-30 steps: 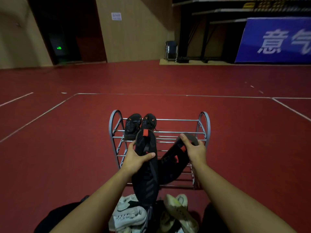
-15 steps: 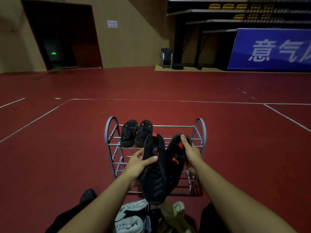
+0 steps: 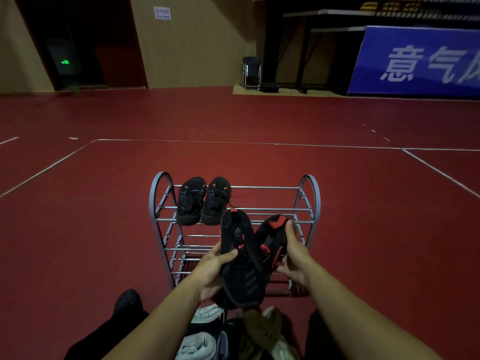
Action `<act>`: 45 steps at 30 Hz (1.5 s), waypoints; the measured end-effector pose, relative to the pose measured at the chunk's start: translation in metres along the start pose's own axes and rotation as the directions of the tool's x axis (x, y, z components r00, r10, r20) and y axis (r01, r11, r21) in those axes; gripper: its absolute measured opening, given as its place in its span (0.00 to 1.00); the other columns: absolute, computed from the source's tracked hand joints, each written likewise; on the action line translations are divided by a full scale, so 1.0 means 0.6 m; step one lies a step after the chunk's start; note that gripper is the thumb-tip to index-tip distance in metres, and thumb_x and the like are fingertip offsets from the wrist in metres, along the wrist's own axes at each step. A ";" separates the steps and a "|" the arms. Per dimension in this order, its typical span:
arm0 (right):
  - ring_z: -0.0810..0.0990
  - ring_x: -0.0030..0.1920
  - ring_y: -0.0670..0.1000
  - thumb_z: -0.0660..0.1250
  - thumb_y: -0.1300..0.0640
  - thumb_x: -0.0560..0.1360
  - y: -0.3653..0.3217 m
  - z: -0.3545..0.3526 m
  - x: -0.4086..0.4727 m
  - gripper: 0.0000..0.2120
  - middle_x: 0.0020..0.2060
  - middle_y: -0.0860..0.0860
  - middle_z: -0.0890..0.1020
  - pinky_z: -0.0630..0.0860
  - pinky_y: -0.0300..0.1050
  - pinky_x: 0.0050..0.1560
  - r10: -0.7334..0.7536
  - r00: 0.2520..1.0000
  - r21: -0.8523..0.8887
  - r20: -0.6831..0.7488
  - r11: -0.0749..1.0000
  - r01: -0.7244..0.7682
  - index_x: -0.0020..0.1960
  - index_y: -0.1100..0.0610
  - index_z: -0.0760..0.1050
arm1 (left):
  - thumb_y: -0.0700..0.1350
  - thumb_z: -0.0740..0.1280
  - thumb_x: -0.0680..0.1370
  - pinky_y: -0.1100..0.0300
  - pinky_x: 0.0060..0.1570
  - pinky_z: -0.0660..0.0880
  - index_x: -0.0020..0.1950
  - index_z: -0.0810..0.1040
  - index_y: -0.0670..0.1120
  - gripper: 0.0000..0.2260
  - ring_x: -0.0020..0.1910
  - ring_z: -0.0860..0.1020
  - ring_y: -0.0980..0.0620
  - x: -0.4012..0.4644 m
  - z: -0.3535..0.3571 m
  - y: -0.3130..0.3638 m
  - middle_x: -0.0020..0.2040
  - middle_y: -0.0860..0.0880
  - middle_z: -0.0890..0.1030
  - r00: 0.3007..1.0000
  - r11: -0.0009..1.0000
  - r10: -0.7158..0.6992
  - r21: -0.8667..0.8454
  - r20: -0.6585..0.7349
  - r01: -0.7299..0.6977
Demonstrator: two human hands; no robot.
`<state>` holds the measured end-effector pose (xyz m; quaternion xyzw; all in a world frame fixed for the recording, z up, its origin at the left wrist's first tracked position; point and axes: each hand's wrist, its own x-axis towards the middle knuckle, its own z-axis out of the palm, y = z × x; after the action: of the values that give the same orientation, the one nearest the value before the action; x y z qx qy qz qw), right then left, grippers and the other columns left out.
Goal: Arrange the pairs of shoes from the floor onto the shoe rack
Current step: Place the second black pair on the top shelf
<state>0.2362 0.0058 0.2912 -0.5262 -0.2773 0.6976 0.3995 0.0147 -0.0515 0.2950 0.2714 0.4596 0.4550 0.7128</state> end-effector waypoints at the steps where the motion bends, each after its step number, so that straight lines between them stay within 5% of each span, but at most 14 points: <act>1: 0.76 0.68 0.60 0.68 0.20 0.58 0.007 0.000 0.006 0.54 0.71 0.56 0.75 0.75 0.68 0.64 0.020 1.000 0.013 0.022 1.000 -0.020 0.75 0.51 0.68 | 0.34 0.66 0.81 0.45 0.58 0.80 0.70 0.76 0.48 0.19 0.60 0.83 0.38 0.006 0.000 -0.002 0.60 0.39 0.84 1.000 1.000 -0.004 -0.011 -0.002 0.004; 4: 0.77 0.68 0.56 0.73 0.25 0.61 0.030 0.000 0.016 0.45 0.65 0.54 0.80 0.68 0.61 0.73 0.039 0.992 -0.007 0.117 0.999 -0.038 0.69 0.52 0.76 | 0.34 0.66 0.81 0.46 0.57 0.80 0.71 0.76 0.48 0.19 0.59 0.83 0.39 0.019 0.002 -0.004 0.60 0.39 0.84 0.999 1.000 -0.012 -0.008 -0.034 0.011; 6: 0.75 0.69 0.55 0.78 0.39 0.68 0.042 0.004 0.006 0.32 0.65 0.53 0.81 0.64 0.59 0.75 0.032 0.986 -0.064 0.161 0.998 -0.022 0.67 0.53 0.78 | 0.35 0.66 0.82 0.47 0.56 0.81 0.71 0.76 0.48 0.18 0.59 0.83 0.40 0.025 0.002 -0.004 0.60 0.39 0.84 0.999 1.000 -0.021 -0.021 -0.045 0.020; 9: 0.78 0.66 0.56 0.73 0.56 0.75 0.052 -0.004 0.010 0.20 0.62 0.55 0.82 0.72 0.55 0.70 0.025 0.977 -0.016 0.213 1.000 -0.022 0.66 0.57 0.78 | 0.36 0.65 0.82 0.48 0.55 0.81 0.70 0.76 0.46 0.16 0.59 0.84 0.40 0.030 0.001 0.001 0.60 0.39 0.84 0.999 1.000 -0.013 -0.019 -0.046 0.012; 13: 0.79 0.65 0.58 0.76 0.51 0.73 0.046 -0.018 0.025 0.19 0.62 0.54 0.82 0.74 0.66 0.66 0.018 0.979 -0.054 0.204 0.999 -0.007 0.63 0.51 0.80 | 0.38 0.67 0.81 0.48 0.54 0.83 0.69 0.76 0.38 0.16 0.60 0.83 0.38 0.038 -0.008 0.011 0.60 0.37 0.84 0.996 1.000 0.000 0.024 -0.088 0.002; 17: 0.83 0.60 0.60 0.86 0.54 0.58 0.028 -0.037 0.041 0.45 0.63 0.57 0.81 0.78 0.68 0.59 -0.059 0.995 -0.146 0.086 0.987 0.071 0.69 0.52 0.67 | 0.40 0.69 0.81 0.49 0.48 0.84 0.66 0.77 0.38 0.14 0.53 0.85 0.41 0.046 -0.008 0.027 0.57 0.38 0.85 0.992 0.998 0.052 0.040 -0.117 -0.048; 21: 0.81 0.61 0.61 0.80 0.64 0.67 -0.010 -0.047 0.053 0.37 0.61 0.57 0.82 0.76 0.65 0.64 -0.099 0.989 -0.064 0.111 0.992 0.107 0.69 0.43 0.68 | 0.41 0.69 0.81 0.50 0.50 0.84 0.65 0.80 0.44 0.13 0.57 0.85 0.42 0.064 0.014 0.048 0.59 0.43 0.85 0.990 0.995 0.101 0.012 -0.098 -0.100; 23: 0.82 0.60 0.60 0.77 0.62 0.71 -0.033 -0.047 0.056 0.31 0.60 0.56 0.83 0.82 0.57 0.54 -0.161 0.984 -0.069 0.080 0.984 0.166 0.69 0.46 0.70 | 0.44 0.72 0.79 0.47 0.58 0.81 0.65 0.80 0.45 0.15 0.58 0.84 0.44 0.081 0.021 0.055 0.60 0.44 0.85 0.979 0.987 0.160 0.049 -0.126 -0.155; 25: 0.84 0.55 0.57 0.75 0.61 0.73 -0.055 -0.049 0.063 0.23 0.57 0.56 0.84 0.82 0.50 0.46 -0.244 0.970 -0.106 0.004 0.964 0.243 0.65 0.52 0.73 | 0.54 0.80 0.69 0.44 0.65 0.77 0.70 0.78 0.45 0.31 0.62 0.82 0.45 0.099 0.029 0.063 0.65 0.45 0.82 0.951 0.967 0.247 0.100 -0.184 -0.232; 27: 0.85 0.53 0.55 0.76 0.57 0.73 -0.075 -0.050 0.074 0.19 0.57 0.56 0.84 0.82 0.53 0.53 -0.298 0.953 -0.163 -0.050 0.944 0.286 0.62 0.57 0.76 | 0.62 0.82 0.62 0.43 0.69 0.74 0.72 0.77 0.48 0.42 0.66 0.79 0.45 0.132 0.032 0.064 0.69 0.46 0.79 0.928 0.949 0.309 0.131 -0.210 -0.287; 32: 0.83 0.57 0.57 0.75 0.52 0.75 -0.119 -0.059 0.131 0.23 0.59 0.55 0.83 0.79 0.58 0.62 -0.348 0.917 -0.282 -0.195 0.915 0.288 0.65 0.60 0.77 | 0.48 0.65 0.84 0.45 0.73 0.70 0.78 0.70 0.45 0.22 0.71 0.74 0.43 0.194 0.078 0.098 0.74 0.45 0.74 0.924 0.941 0.310 0.214 -0.222 -0.263; 45: 0.81 0.53 0.60 0.60 0.54 0.83 -0.195 -0.074 0.313 0.13 0.52 0.58 0.83 0.79 0.55 0.58 -0.407 0.851 -0.490 -0.332 0.845 0.213 0.58 0.60 0.80 | 0.49 0.54 0.87 0.42 0.69 0.73 0.72 0.75 0.46 0.17 0.63 0.78 0.42 0.401 0.091 0.124 0.65 0.45 0.80 0.885 0.891 0.302 0.434 -0.353 -0.131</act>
<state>0.2858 0.2256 0.2762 -0.6871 -0.4160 0.4103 0.4319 0.0737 0.1989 0.2803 0.3591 0.6478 0.4770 0.4731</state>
